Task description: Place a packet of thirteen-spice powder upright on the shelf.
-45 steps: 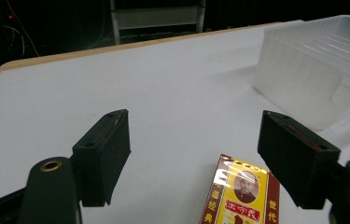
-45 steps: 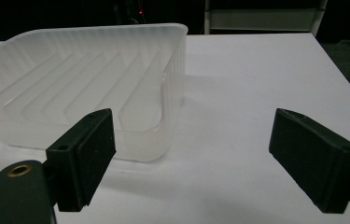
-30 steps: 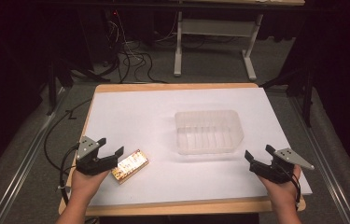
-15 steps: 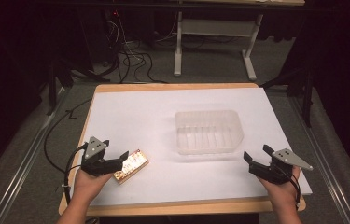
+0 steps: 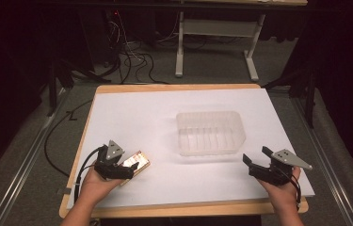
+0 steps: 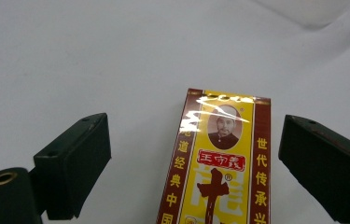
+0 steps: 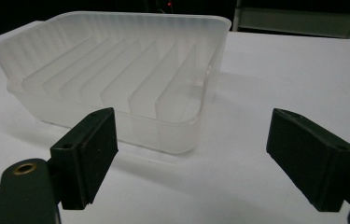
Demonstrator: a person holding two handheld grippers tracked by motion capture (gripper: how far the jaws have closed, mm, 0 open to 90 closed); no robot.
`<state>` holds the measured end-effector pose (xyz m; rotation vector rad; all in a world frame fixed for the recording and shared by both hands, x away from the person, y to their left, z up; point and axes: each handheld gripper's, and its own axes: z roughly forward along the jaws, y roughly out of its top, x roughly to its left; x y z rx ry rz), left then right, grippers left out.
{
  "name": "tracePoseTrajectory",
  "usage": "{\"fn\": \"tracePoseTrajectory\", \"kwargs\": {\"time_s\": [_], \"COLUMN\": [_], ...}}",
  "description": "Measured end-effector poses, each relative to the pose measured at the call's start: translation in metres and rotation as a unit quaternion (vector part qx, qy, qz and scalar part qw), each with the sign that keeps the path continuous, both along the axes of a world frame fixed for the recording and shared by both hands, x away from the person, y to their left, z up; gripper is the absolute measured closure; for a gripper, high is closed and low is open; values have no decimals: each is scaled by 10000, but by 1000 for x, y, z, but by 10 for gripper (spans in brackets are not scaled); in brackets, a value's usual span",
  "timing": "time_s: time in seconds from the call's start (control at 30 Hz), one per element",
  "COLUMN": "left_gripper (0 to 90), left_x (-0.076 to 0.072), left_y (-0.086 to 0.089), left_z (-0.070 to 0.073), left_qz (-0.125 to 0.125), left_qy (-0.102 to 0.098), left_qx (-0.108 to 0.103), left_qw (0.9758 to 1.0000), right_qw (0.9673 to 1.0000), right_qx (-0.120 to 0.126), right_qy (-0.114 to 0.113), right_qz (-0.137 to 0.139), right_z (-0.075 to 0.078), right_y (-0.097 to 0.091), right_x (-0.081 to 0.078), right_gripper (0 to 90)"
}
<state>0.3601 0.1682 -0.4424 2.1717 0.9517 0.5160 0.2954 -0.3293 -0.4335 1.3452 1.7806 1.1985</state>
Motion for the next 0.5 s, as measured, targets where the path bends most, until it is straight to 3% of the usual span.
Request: {"fn": "tracePoseTrajectory", "kwargs": {"time_s": [0.13,0.27,0.5], "left_gripper": [98,74,80], "left_x": [3,5,7], "left_y": [-5,-11,-14], "left_z": [-7,-13,-16], "left_qz": [-199,-347,-421], "left_qy": [333,666,885], "left_qx": [243,511,630], "left_qw": [9990,9959,9932], "right_qw": [10000,9999,9998], "right_qx": [6,-12,19], "right_qy": [60,129,204], "right_qz": [53,112,73], "right_z": [-1,-3,-5], "right_y": [1,2,0], "right_x": [0,2,3], "right_gripper": [161,162,165]}}
